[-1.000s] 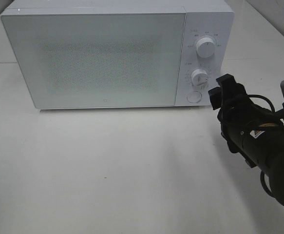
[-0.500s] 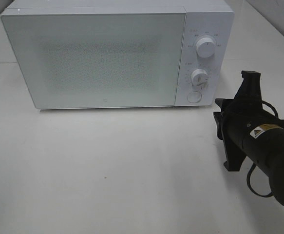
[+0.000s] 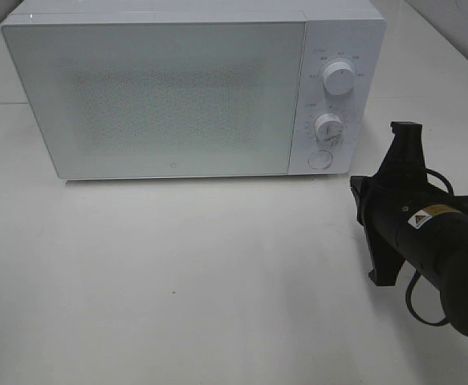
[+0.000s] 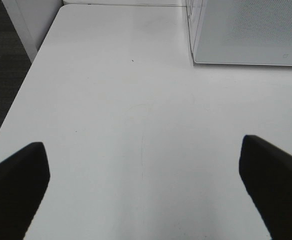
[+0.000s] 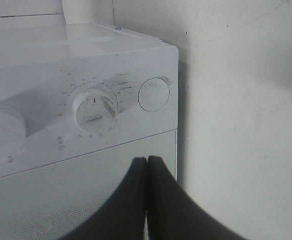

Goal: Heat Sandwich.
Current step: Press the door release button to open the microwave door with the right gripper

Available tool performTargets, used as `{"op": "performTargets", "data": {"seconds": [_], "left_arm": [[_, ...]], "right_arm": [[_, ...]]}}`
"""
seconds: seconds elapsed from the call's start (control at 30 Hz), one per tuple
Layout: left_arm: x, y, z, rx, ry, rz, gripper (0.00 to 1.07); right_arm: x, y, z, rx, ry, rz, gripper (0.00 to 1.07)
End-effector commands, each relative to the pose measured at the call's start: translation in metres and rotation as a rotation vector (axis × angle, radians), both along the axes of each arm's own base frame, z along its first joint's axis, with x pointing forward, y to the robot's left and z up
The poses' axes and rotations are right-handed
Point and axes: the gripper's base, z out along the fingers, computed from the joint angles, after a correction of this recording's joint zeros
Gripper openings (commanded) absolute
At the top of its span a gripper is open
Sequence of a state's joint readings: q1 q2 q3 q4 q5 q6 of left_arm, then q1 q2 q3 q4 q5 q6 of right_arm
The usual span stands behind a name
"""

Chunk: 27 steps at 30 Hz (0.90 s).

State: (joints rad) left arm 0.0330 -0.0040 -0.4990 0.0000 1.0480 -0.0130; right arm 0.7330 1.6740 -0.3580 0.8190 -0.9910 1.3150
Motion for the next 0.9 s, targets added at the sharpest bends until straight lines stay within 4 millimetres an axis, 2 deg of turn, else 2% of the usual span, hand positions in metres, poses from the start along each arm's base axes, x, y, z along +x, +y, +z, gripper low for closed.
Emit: {"op": "performTargets", "data": {"seconds": [0.03,0.27,0.63,0.9], "left_arm": [[-0.003,0.0,-0.001,0.002,-0.035,0.003,0.98],[-0.003,0.0,-0.001,0.002,-0.035,0.003,0.98],[-0.003,0.0,-0.001,0.002,-0.035,0.003,0.98],[-0.003,0.0,-0.001,0.002,-0.035,0.003,0.98]], "right_arm": [[0.012,0.003,-0.003,-0.033,-0.005,0.027,0.0],[0.036,0.006,-0.008,-0.04,-0.001,0.041,0.0],[0.08,0.009,-0.026,-0.033,0.045,0.058,0.0],[0.099,0.01,-0.035,-0.032,0.065,0.047,0.0]]}}
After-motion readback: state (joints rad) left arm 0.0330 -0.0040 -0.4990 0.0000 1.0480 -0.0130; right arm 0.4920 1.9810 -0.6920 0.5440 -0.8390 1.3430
